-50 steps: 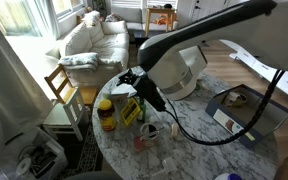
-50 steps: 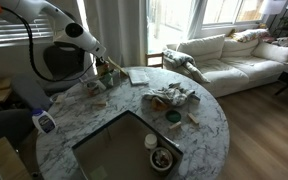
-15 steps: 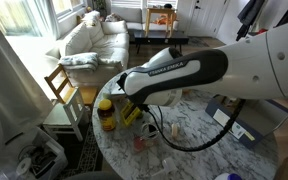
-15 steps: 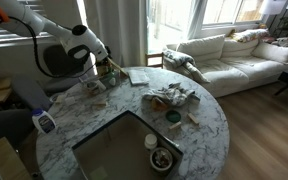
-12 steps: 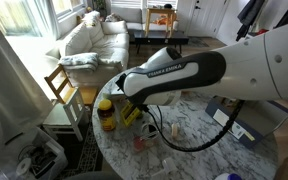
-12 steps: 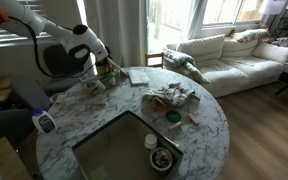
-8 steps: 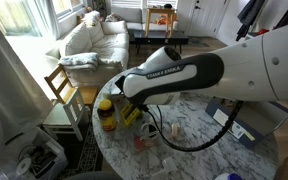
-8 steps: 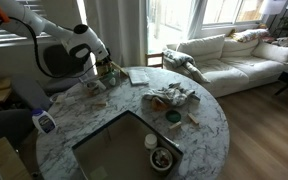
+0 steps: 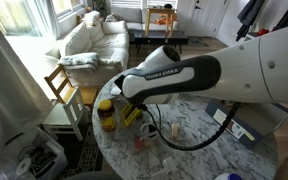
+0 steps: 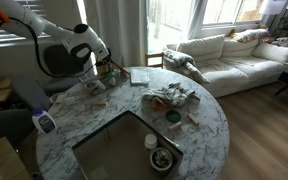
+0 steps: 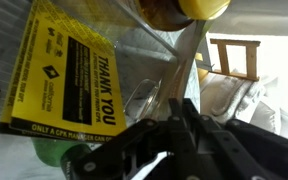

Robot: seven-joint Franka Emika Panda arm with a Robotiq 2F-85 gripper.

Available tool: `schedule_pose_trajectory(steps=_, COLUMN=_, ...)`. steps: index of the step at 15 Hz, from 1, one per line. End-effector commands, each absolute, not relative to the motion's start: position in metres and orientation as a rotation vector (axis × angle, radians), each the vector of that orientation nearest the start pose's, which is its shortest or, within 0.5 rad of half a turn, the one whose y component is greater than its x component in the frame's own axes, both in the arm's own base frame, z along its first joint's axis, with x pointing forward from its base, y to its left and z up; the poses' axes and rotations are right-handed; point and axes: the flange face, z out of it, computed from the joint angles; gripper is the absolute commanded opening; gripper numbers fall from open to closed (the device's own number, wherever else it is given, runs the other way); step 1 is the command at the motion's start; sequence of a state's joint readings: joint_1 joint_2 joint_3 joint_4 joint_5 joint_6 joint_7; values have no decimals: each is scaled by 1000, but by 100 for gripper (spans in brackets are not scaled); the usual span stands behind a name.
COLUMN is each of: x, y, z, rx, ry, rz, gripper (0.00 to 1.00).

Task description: Remove the yellow book from the crisper drawer and put it on top of the yellow and brown bottle

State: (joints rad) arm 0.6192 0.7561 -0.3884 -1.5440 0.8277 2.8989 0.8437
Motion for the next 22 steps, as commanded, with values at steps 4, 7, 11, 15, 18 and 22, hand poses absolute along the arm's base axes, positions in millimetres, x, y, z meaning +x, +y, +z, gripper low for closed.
schedule_pose_trajectory(steps=4, x=720, y=184, z=328, rx=-2005, ry=1436, rz=-643, gripper=2)
schedule_pose_trajectory(steps=7, x=715, y=184, z=347, rx=-1936, ry=1425, rz=-658, gripper=2)
schedule_pose_trajectory(steps=11, x=705, y=196, z=375, rx=-1837, ry=1389, rz=-625, gripper=2)
schedule_pose_trajectory(steps=15, x=691, y=200, z=387, rx=-1809, ry=1355, rz=-566, gripper=2)
schedule_pose_trajectory(steps=18, x=680, y=200, z=390, rx=-1860, ry=1285, rz=-546, gripper=2)
schedule_pose_trajectory(steps=22, x=664, y=196, z=388, rx=-1924, ry=1195, rz=-516, gripper=2)
